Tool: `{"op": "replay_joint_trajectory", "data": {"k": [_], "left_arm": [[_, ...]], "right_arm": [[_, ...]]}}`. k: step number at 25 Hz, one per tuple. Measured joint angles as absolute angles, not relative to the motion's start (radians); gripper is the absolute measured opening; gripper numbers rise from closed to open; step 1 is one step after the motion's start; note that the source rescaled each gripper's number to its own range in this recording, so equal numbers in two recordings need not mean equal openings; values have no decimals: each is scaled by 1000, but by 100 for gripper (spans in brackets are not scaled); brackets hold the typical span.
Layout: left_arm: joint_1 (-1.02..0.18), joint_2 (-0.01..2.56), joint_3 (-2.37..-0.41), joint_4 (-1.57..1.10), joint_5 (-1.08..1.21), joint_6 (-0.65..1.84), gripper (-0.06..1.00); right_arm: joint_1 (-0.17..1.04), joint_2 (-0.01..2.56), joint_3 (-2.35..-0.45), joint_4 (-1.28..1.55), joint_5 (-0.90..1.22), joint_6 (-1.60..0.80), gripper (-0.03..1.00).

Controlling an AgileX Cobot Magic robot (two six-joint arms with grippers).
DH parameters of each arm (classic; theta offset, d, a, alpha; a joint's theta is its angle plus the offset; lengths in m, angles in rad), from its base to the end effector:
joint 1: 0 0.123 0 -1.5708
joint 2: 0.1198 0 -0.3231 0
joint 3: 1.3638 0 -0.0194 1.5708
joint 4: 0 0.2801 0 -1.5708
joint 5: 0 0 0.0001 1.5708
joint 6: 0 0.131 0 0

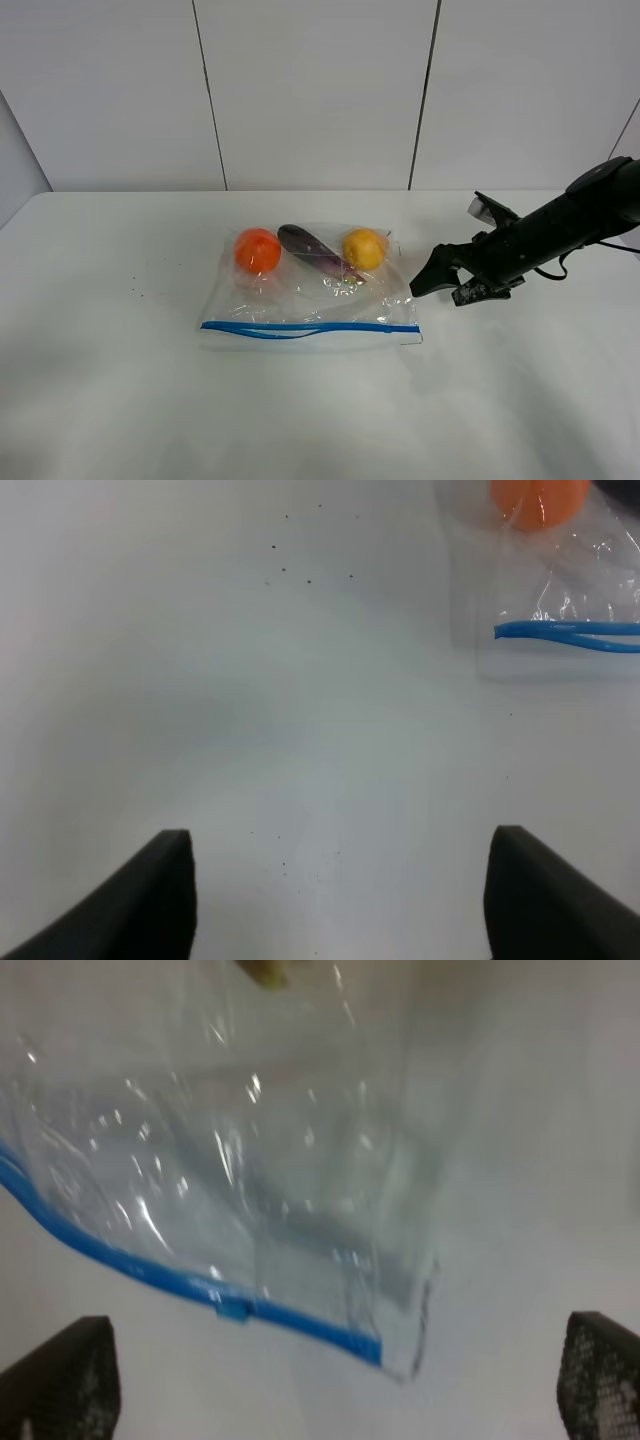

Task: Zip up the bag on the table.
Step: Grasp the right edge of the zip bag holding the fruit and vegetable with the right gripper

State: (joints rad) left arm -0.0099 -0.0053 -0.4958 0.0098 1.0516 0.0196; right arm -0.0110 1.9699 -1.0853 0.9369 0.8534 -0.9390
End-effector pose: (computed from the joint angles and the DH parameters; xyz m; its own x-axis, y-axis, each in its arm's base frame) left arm 0.0184 0.0009 0.2729 -0.4467 0.0289 -0.8942 0.0132 0.9996 0.0257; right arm 0.3889 0.0753 0.1143 -0.9424 -0.1548 -0.2964 -0.3005 0.7806 0.5480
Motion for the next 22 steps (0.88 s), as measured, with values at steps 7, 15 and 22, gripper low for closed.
{"op": "replay_joint_trajectory", "data": {"k": [7, 15, 22], "left_arm": [[-10, -5, -496, 10, 1052, 20, 83], [-10, -5, -496, 10, 1052, 20, 83], [-10, -5, -496, 10, 1052, 20, 83]], "right_arm": [[-11, 2099, -1149, 1031, 972, -1050, 92], [-11, 2159, -1151, 1112, 1007, -1113, 92], [-11, 2188, -1151, 1160, 1039, -1143, 91]]}}
